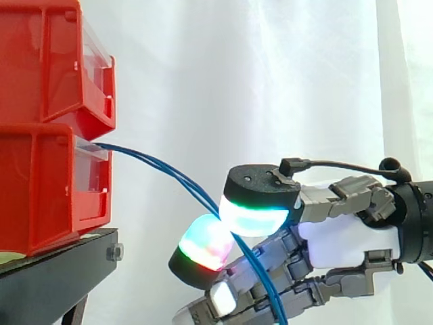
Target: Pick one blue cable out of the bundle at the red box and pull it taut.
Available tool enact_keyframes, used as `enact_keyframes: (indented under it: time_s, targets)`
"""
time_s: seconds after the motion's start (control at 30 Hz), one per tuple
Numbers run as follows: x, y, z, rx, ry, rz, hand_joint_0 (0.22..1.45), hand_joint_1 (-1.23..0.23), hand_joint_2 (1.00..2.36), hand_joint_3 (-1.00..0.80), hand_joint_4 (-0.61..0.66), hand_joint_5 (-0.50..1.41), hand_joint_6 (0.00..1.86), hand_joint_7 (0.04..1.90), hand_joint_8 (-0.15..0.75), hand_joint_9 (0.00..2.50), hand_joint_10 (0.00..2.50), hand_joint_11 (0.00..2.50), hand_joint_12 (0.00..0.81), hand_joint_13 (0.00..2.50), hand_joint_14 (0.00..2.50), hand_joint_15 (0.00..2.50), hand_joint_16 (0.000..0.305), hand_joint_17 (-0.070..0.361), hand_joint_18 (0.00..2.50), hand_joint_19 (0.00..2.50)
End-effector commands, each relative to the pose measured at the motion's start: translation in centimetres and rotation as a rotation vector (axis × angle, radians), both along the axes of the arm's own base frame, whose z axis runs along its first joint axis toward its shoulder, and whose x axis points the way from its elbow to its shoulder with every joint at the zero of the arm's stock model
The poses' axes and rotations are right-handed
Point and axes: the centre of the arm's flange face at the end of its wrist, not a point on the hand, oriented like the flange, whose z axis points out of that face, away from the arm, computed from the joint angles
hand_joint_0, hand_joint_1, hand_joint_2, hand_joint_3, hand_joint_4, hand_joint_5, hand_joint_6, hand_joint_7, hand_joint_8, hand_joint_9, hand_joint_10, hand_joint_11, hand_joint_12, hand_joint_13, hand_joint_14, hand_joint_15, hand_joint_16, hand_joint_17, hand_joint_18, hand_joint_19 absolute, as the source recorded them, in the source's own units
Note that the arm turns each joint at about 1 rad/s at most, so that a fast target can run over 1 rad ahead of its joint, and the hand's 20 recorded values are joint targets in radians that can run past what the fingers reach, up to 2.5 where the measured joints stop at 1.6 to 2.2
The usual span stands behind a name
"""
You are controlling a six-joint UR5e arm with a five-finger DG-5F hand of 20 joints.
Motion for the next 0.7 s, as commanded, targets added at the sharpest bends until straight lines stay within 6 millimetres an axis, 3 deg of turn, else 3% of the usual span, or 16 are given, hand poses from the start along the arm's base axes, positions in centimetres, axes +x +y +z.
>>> enact_keyframes:
  time_s: [0.0, 0.67]
  targets:
    - [-0.3, -0.1, 0.8, -0.002, 0.009, -0.002, 0.68, -0.76, 1.01, -0.34, 0.07, -0.22, 0.91, 0.89, 0.315, 0.79, 0.01, 0.86, 0.366, 0.31, 0.00, 0.15, 0.050, 0.113, 0.27, 0.04]
    - [-0.6, -0.2, 3.0, -0.006, 0.084, -0.008, 0.70, -0.76, 1.01, -0.39, 0.08, -0.22, 0.91, 0.86, 0.311, 0.89, 0.01, 1.06, 0.371, 0.42, 0.01, 0.22, 0.049, 0.111, 0.33, 0.08]
